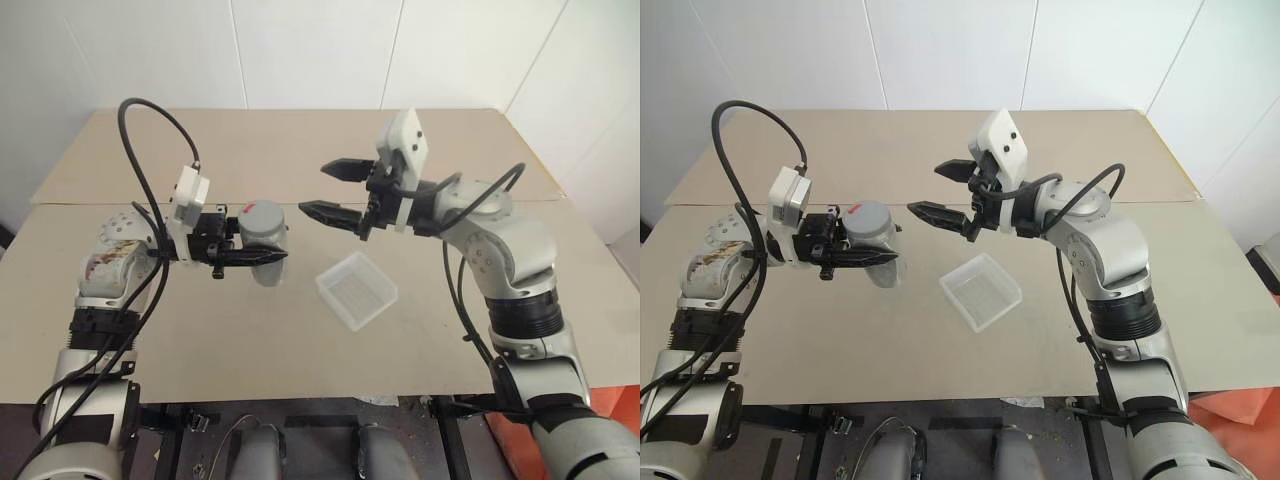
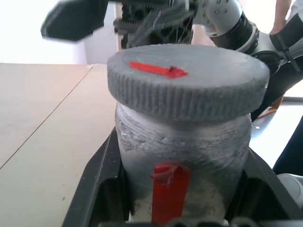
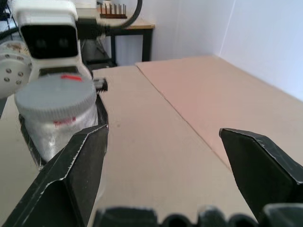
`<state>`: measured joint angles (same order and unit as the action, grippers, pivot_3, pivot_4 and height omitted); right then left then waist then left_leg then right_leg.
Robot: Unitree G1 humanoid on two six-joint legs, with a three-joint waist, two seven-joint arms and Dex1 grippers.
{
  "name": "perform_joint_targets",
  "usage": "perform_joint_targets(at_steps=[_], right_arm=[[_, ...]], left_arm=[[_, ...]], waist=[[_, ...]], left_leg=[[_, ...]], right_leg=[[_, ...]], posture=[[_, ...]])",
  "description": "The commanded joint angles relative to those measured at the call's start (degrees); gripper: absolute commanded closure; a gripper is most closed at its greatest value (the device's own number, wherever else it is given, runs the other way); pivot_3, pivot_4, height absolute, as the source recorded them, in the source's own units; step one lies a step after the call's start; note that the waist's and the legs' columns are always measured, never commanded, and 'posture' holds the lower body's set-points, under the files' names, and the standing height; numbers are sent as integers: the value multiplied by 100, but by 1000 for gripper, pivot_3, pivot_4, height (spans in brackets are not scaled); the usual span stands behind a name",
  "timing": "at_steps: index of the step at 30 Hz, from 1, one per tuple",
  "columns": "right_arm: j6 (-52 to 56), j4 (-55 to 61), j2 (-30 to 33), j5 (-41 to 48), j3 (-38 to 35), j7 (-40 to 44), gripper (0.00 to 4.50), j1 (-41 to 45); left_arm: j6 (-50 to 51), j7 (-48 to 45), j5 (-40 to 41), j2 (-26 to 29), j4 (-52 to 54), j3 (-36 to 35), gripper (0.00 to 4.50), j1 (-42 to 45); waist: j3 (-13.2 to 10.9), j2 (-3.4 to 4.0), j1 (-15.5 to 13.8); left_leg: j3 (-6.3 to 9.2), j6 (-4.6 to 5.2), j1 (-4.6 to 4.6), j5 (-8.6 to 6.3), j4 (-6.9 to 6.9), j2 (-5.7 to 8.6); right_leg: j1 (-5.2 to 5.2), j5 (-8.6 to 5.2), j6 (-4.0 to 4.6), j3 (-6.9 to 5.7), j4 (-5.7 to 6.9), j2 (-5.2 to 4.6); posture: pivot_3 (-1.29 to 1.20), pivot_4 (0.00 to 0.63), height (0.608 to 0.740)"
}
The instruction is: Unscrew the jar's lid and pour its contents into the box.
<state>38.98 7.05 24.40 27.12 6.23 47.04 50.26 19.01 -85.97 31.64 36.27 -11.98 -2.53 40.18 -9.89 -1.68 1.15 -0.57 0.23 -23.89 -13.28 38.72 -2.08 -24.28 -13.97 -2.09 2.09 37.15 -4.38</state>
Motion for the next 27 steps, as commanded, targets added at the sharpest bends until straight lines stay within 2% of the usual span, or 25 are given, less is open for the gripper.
perform_joint_targets(at_steps=[1, 16, 27], right_arm=[[-41, 455, 105, 161, -97, 164, 76, -4], [-1, 661, 38, 453, -43, 414, 76, 52], [118, 824, -448, 530, 204, 143, 76, 246]], left_arm=[[-21, 23, 97, 33, 173, -103, 2549, 61], [-500, 173, -74, -241, 76, -65, 2549, -80], [-477, 171, -105, -344, -49, 37, 2549, 87]], waist=[[0, 0, 8], [0, 0, -12], [0, 0, -20]], left_leg=[[1, 0, 0, 0, 0, 0], [2, 0, 0, 0, 1, 0], [3, 0, 0, 0, 1, 0]], right_leg=[[0, 0, 0, 0, 0, 1], [2, 0, 0, -2, -1, 0], [2, 0, 0, -3, 1, 0]], posture=[[0, 150, 740], [0, 150, 740], [0, 150, 740]])
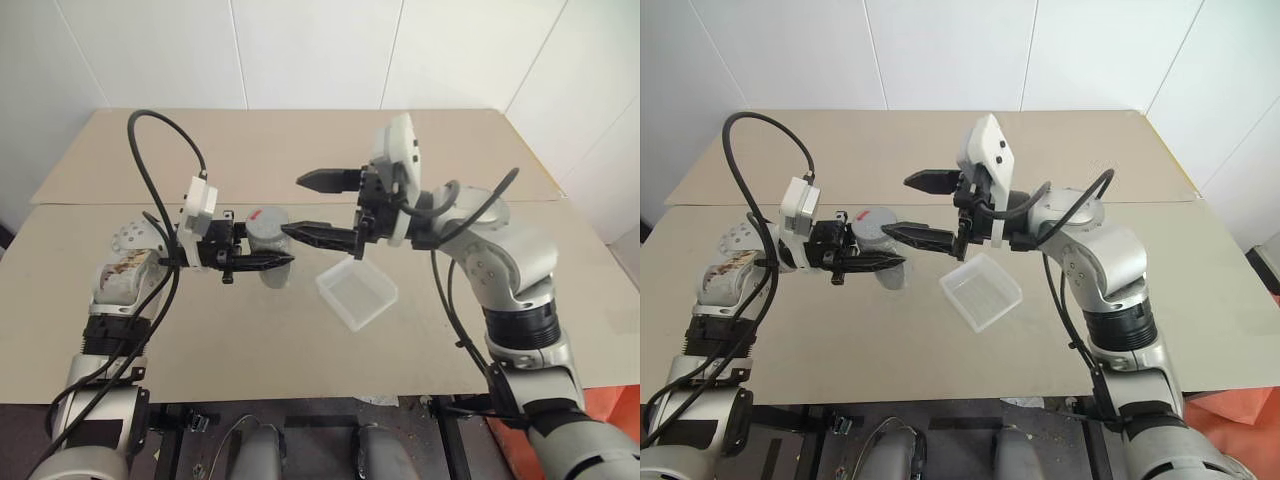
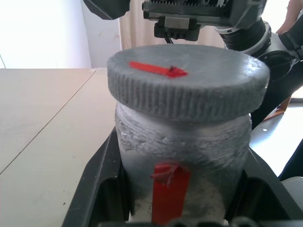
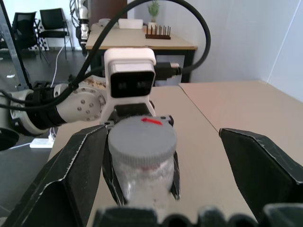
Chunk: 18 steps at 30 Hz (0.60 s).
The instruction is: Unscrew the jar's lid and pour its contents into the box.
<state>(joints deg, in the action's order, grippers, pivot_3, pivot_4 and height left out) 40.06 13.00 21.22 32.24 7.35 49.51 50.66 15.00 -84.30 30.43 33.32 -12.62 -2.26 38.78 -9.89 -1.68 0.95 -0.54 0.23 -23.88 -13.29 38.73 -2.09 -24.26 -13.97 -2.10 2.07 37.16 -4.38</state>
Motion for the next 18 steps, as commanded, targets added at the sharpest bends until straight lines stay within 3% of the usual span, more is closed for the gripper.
perform_joint_targets(at_steps=[1, 18], right_arm=[[9, 235, -179, 6, 137, -130, 76, 225], [-214, -273, -481, -565, 432, -323, 76, 426]], left_arm=[[-83, -6, 11, -65, 1, 21, 2549, 241], [-112, -84, 9, -65, -68, 42, 2549, 309]], waist=[[0, 0, 0], [0, 0, 3]], left_leg=[[0, 0, 0, 0, 0, 0], [1, 0, 0, 0, 0, 1]], right_leg=[[0, 0, 0, 0, 0, 0], [0, 0, 0, -1, 0, -1]], posture=[[0, 150, 740], [0, 150, 740]])
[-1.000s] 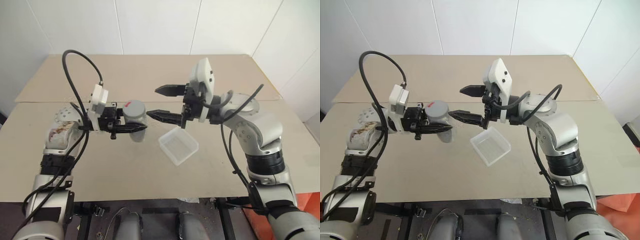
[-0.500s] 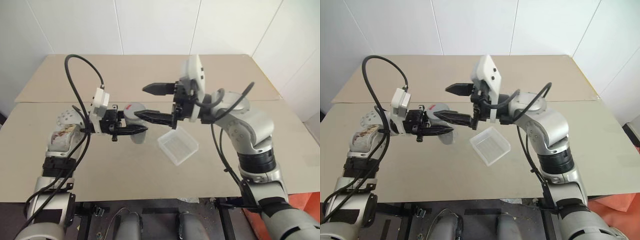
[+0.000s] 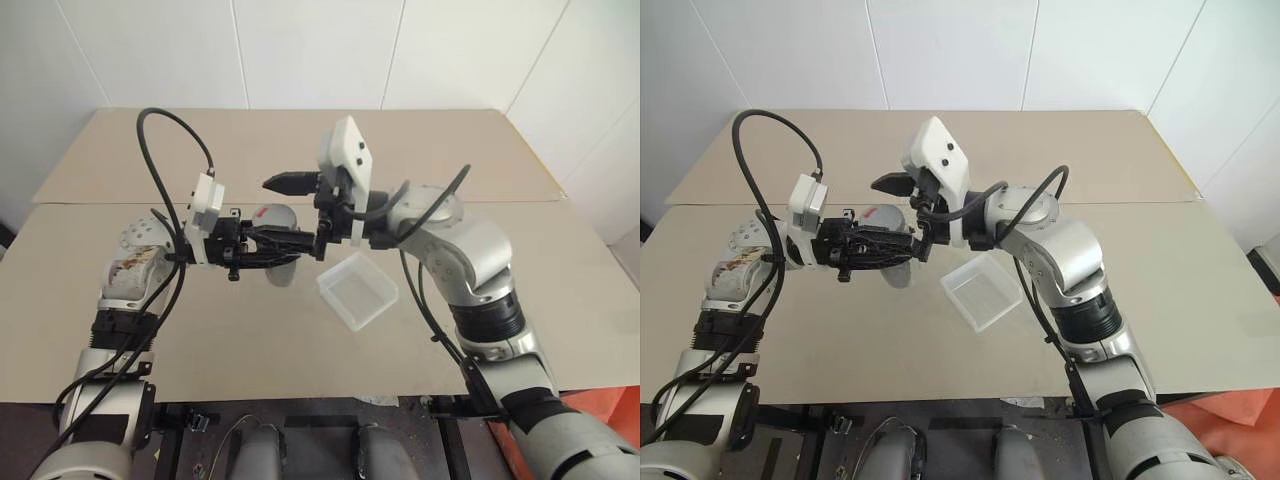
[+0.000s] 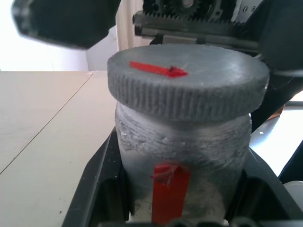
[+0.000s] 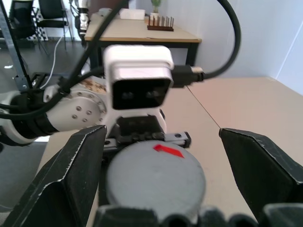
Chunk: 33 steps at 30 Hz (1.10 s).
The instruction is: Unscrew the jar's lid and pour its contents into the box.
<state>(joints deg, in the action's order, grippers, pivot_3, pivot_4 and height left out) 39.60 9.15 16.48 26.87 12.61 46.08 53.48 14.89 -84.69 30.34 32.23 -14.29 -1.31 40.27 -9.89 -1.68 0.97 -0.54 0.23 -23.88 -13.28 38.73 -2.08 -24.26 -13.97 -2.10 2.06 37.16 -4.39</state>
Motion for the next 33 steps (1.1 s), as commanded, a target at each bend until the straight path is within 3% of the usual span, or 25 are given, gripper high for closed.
perform_joint_targets(at_steps=[1, 18, 33], right_arm=[[-169, 105, 9, -43, -100, 27, 76, 127], [-197, 197, 418, -103, -291, 125, 76, -120], [89, 551, 383, 298, -308, 210, 76, -161]], left_arm=[[-97, -51, 19, 52, 102, -54, 2549, 163], [-99, -217, -44, 136, -27, -65, 2549, 302], [-96, -204, -62, 86, -24, -48, 2549, 295]], waist=[[0, 0, 1], [0, 0, 4], [0, 0, 8]], left_leg=[[0, 0, 0, 0, 0, 0], [0, 0, 0, 0, 0, 0], [0, 0, 0, 0, 0, 0]], right_leg=[[0, 0, 0, 0, 0, 0], [0, 0, 0, 0, 0, 1], [0, 0, 0, 0, 0, 1]], posture=[[0, 150, 740], [0, 150, 740], [0, 150, 740]])
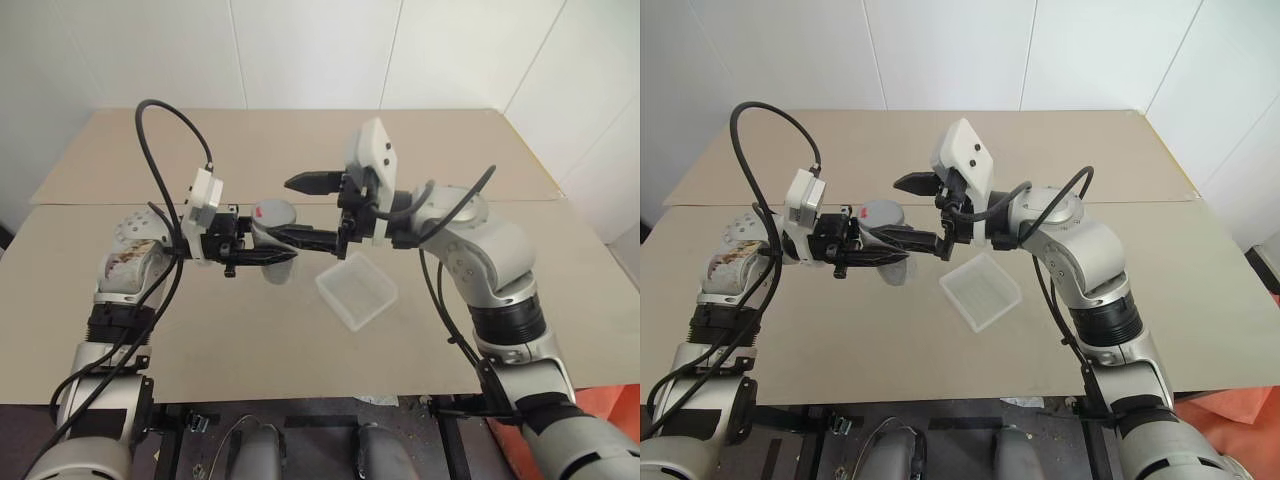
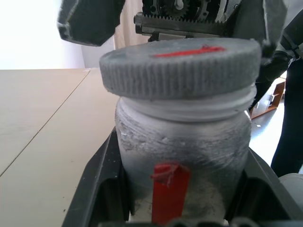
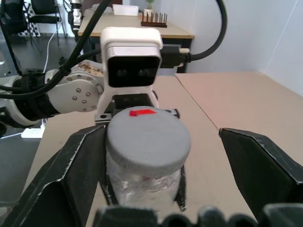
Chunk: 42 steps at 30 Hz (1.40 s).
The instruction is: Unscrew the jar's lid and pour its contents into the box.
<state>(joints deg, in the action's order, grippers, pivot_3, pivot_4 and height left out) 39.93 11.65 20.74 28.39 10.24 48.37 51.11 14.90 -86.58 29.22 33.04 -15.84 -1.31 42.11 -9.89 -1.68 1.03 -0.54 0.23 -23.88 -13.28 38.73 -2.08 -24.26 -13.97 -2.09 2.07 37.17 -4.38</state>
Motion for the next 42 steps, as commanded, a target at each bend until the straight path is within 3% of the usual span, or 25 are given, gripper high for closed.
perform_joint_targets(at_steps=[1, 29, 32, 35, 42], right_arm=[[62, 310, -66, 142, -43, -19, 76, 77], [242, 31, -410, 137, 2, 26, 76, 239], [257, 22, -423, 126, -7, 2, 630, 239], [269, 36, -445, 141, -36, -26, 1569, 239], [334, 35, -479, 155, -111, -108, 1569, 273]], left_arm=[[-93, -13, 50, 1, 130, -48, 2549, 112], [-147, -27, 20, 32, 214, -34, 2549, 41], [-158, -26, 6, 38, 218, -29, 2549, 25], [-167, -31, -7, 46, 219, -20, 2549, 12], [-191, -51, -24, 67, 199, 12, 2549, 8]], waist=[[0, 0, 2], [0, 0, -1], [0, 0, -2], [0, 0, -3], [0, 0, -2]], left_leg=[[0, 0, 0, 0, 0, 0], [0, 0, 0, 0, 0, 0], [0, 0, 0, 0, 0, 0], [0, 0, 0, 0, 0, 0], [0, 0, 0, 0, 0, 0]], right_leg=[[0, 0, 0, 0, 0, 0], [0, 0, 0, 0, 0, 0], [0, 0, 0, 0, 0, 0], [0, 0, 0, 0, 0, 0], [0, 0, 0, 0, 0, 0]], posture=[[0, 150, 740], [0, 150, 740], [0, 150, 740], [0, 150, 740], [0, 150, 740]])
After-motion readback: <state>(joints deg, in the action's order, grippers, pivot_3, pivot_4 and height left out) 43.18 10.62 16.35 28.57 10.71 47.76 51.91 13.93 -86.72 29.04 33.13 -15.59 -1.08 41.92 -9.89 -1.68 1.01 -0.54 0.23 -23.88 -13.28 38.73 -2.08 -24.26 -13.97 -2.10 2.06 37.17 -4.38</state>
